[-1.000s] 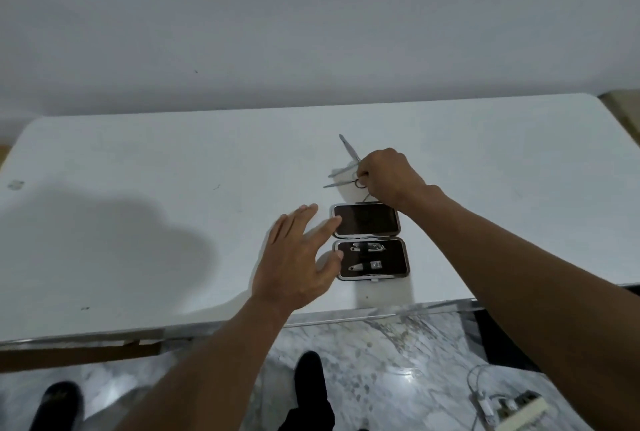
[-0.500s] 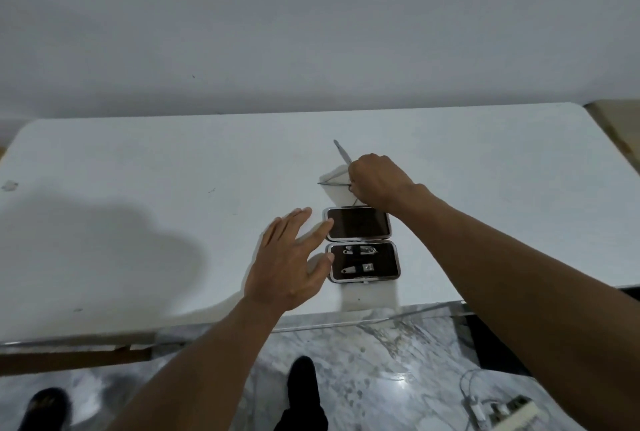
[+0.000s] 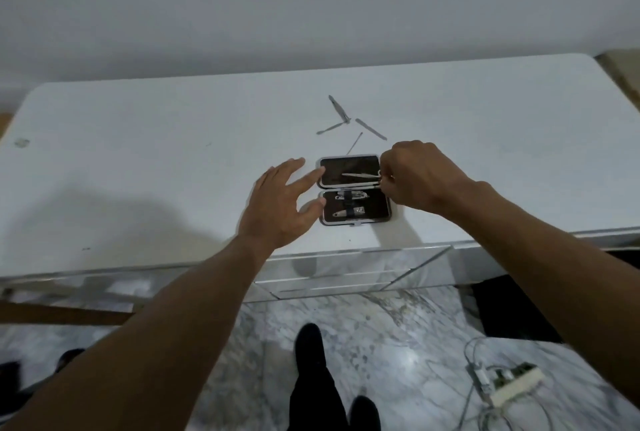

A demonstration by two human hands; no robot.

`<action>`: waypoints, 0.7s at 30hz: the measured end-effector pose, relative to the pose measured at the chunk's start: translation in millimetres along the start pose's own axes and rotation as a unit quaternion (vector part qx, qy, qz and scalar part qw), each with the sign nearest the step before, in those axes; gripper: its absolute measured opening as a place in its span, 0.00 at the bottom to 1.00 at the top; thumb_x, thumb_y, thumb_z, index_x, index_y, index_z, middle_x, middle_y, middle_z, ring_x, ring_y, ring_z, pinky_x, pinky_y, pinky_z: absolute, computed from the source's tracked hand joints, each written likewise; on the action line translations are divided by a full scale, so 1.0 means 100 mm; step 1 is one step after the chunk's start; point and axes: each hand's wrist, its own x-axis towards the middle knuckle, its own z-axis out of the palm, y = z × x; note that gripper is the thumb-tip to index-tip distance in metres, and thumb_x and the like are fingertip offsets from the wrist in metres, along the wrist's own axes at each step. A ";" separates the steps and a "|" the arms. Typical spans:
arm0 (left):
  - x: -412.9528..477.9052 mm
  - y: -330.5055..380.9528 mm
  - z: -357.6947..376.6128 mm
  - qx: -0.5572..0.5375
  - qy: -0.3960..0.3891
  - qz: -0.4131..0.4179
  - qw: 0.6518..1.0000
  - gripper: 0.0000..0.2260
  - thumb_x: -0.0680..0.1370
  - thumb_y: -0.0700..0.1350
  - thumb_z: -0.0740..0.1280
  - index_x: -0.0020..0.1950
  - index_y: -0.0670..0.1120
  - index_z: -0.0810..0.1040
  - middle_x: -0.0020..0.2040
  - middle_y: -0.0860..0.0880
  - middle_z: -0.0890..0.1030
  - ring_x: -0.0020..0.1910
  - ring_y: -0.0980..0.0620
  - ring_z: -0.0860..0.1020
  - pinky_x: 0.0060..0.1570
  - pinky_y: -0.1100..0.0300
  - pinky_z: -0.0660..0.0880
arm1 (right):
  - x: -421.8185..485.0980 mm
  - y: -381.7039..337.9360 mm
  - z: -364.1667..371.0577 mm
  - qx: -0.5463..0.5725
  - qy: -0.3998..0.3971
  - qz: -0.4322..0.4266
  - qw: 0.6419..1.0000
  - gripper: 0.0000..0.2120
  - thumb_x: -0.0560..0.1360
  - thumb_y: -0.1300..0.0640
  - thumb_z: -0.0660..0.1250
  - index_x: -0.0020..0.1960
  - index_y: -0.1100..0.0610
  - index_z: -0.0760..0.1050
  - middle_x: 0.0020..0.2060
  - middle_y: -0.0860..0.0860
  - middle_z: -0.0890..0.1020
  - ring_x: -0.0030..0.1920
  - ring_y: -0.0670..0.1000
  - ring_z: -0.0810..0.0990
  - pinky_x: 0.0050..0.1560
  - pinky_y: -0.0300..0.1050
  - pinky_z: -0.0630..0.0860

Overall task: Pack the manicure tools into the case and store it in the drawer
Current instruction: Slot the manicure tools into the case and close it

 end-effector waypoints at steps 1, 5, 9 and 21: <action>0.00 0.00 0.00 0.000 0.000 0.000 1.000 0.26 0.76 0.63 0.55 0.73 0.58 0.69 0.75 0.49 0.68 0.75 0.49 0.63 0.74 0.49 0.58 | -0.06 0.00 0.01 0.003 -0.002 0.002 1.000 0.07 0.72 0.59 0.63 0.42 0.62 0.77 0.41 0.59 0.81 0.39 0.61 0.78 0.38 0.48 0.73; 0.00 -0.01 0.02 0.008 0.010 0.001 1.000 0.25 0.77 0.62 0.58 0.73 0.58 0.70 0.74 0.49 0.69 0.74 0.49 0.64 0.74 0.49 0.59 | -0.24 -0.03 0.07 0.003 -0.020 0.004 1.000 0.07 0.71 0.57 0.63 0.43 0.61 0.77 0.42 0.59 0.80 0.40 0.62 0.78 0.39 0.50 0.77; 0.01 -0.02 0.03 0.005 0.018 0.008 1.000 0.24 0.77 0.61 0.60 0.73 0.57 0.70 0.74 0.48 0.69 0.74 0.48 0.64 0.73 0.48 0.60 | -0.34 -0.01 0.11 -0.034 -0.030 0.005 0.999 0.09 0.71 0.55 0.63 0.45 0.60 0.78 0.44 0.58 0.80 0.42 0.63 0.79 0.38 0.48 0.73; 0.01 -0.03 0.05 0.004 0.031 0.010 0.999 0.24 0.77 0.61 0.61 0.72 0.57 0.71 0.73 0.49 0.70 0.73 0.49 0.66 0.73 0.49 0.61 | -0.31 -0.06 0.16 -0.061 -0.027 0.008 0.998 0.05 0.70 0.60 0.63 0.37 0.60 0.69 0.36 0.57 0.73 0.35 0.60 0.70 0.35 0.46 0.66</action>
